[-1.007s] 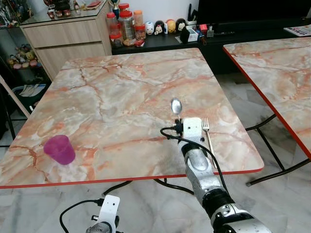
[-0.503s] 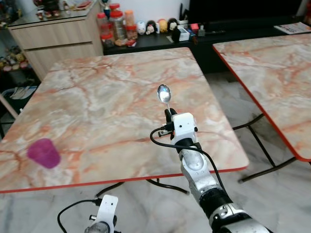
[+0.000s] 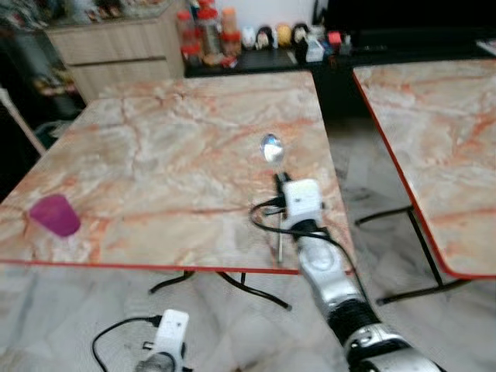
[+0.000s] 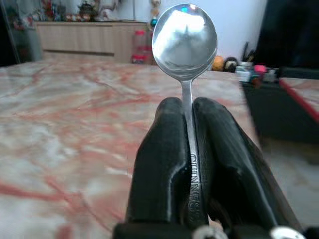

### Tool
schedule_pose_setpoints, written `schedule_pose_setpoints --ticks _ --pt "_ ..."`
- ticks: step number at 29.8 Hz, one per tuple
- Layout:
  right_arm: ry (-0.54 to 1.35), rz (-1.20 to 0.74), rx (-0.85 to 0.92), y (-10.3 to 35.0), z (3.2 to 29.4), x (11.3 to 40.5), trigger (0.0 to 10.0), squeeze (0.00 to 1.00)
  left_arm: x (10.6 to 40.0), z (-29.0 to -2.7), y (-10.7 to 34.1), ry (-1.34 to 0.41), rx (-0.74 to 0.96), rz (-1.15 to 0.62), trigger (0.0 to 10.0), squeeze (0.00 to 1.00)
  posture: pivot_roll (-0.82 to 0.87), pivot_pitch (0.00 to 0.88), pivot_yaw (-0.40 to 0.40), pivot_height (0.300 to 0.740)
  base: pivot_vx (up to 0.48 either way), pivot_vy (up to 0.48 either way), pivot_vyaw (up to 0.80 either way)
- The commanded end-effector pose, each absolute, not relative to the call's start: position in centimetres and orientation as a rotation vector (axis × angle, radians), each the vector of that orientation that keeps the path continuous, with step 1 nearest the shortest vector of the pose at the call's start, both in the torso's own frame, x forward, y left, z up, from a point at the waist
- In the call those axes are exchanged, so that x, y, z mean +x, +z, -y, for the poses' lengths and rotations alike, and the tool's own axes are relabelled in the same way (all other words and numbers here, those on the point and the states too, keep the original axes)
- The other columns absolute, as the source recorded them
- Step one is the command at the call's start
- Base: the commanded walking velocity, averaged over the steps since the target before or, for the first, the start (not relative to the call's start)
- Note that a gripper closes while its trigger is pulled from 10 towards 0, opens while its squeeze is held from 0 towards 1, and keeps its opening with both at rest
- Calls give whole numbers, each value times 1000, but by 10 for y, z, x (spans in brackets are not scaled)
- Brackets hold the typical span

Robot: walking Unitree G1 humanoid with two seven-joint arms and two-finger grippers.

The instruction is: Setting the table

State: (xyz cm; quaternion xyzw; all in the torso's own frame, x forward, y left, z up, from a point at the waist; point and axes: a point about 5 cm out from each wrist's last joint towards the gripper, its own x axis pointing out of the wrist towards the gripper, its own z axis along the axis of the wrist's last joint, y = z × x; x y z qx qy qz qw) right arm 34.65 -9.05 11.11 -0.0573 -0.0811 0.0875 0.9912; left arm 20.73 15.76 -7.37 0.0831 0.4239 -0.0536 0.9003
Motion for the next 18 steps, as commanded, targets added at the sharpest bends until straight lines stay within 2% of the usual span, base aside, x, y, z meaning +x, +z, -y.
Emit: schedule_pose_setpoints --ticks 1,18 --pt "193 179 -104 116 82 347 10000 0 205 -165 -75 -102 194 -889 10000 0 -71 0 73 740 0 -458 0" --pt "182 179 -104 118 84 348 10000 0 206 -163 -74 -107 191 -884 10000 0 -73 0 72 740 0 -454 0"
